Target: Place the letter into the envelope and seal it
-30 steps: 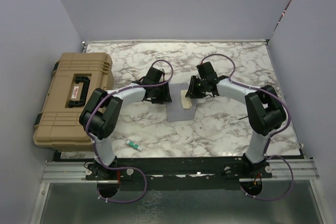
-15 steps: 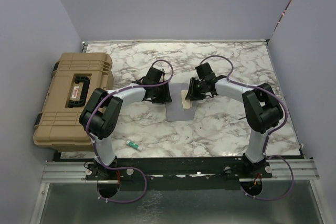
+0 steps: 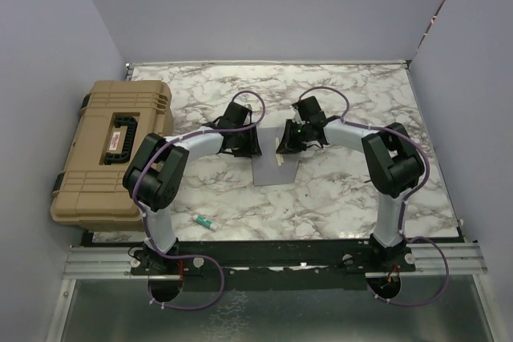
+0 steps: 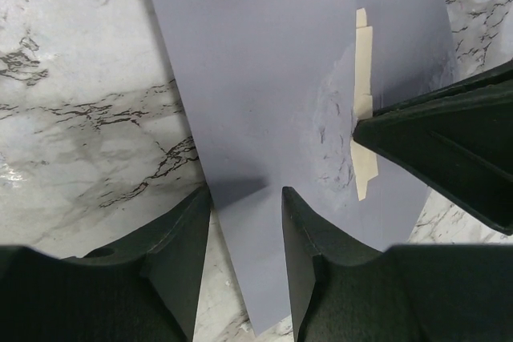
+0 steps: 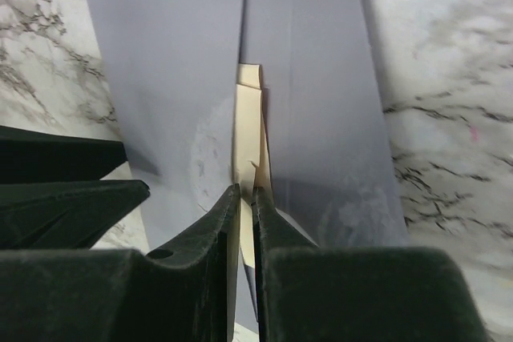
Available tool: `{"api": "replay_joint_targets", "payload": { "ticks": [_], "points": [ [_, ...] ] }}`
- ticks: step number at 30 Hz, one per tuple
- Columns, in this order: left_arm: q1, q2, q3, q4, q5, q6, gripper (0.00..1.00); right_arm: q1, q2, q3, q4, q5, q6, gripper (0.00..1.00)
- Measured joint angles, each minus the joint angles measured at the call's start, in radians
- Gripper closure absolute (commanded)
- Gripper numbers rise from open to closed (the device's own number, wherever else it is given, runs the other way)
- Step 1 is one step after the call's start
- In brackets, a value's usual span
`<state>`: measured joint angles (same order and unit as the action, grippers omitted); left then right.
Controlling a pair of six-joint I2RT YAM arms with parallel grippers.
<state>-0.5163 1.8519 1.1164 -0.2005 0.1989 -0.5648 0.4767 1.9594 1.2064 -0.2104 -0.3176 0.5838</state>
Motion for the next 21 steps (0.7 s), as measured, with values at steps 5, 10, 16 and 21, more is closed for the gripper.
{"api": "replay_joint_targets", "payload": {
  "ticks": [5, 10, 16, 21],
  "points": [
    [0.001, 0.003, 0.002, 0.006, 0.0, 0.0, 0.58, 0.0, 0.027, 0.016, 0.04, -0.051, 0.002, 0.78],
    [0.002, 0.005, 0.003, 0.005, 0.002, 0.001, 0.58, 0.0, 0.028, 0.016, 0.059, -0.076, 0.01, 0.66],
    [0.003, 0.005, 0.004, 0.005, 0.002, 0.002, 0.58, 0.0, 0.025, 0.016, 0.067, -0.077, 0.023, 0.56],
    [0.003, 0.006, 0.006, 0.003, 0.003, 0.002, 0.58, 0.0, 0.027, 0.019, 0.068, -0.083, 0.029, 0.59]
  ]
}}
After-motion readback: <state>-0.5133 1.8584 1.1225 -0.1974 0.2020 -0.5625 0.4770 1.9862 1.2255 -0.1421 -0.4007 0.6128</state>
